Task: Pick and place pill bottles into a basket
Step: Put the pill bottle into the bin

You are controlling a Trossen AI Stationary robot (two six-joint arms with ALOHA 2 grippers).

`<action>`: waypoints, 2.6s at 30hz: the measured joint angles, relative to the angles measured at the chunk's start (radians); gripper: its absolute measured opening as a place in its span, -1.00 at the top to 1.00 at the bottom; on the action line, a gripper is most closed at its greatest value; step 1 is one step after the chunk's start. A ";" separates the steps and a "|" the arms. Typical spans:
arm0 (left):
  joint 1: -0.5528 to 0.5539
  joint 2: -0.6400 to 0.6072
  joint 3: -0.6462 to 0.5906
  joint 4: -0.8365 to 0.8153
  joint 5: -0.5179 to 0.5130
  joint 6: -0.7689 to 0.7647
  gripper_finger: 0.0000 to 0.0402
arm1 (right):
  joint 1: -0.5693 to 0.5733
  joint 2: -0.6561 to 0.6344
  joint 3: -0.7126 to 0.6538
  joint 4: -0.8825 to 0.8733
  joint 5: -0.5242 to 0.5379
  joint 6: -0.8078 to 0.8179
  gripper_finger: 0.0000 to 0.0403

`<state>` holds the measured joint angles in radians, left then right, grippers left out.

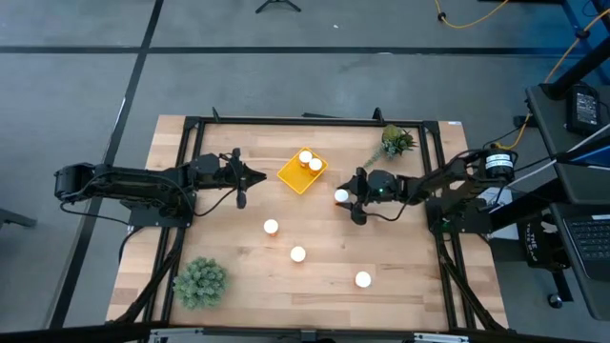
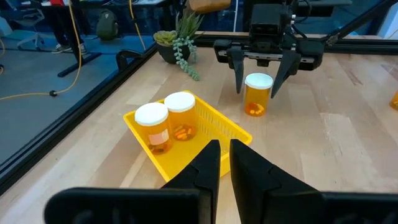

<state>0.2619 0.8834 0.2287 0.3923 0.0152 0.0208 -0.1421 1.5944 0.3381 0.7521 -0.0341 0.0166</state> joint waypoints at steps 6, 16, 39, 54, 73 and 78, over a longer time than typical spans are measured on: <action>0.000 0.000 0.000 0.000 0.000 0.000 0.83 | 0.000 0.000 0.046 -0.139 0.000 0.000 -0.38; 0.000 0.000 0.000 -0.001 0.000 0.000 0.83 | 0.000 -0.044 0.138 -0.355 0.021 -0.048 -0.38; 0.000 0.000 0.000 -0.009 0.003 -0.008 0.83 | 0.000 -0.142 0.145 -0.473 0.041 -0.036 -0.34; 0.000 0.000 0.000 -0.009 0.003 -0.008 0.83 | 0.000 -0.142 0.145 -0.474 0.041 -0.048 -0.05; 0.000 0.000 0.000 -0.009 0.003 -0.008 0.83 | 0.000 -0.142 0.145 -0.479 0.040 -0.050 -0.09; 0.000 0.000 0.000 -0.009 0.003 -0.008 0.83 | 0.000 -0.142 0.145 -0.480 0.040 -0.051 -0.09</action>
<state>0.2615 0.8837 0.2291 0.3836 0.0185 0.0124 -0.1421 1.4528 0.4831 0.2717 0.0063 -0.0345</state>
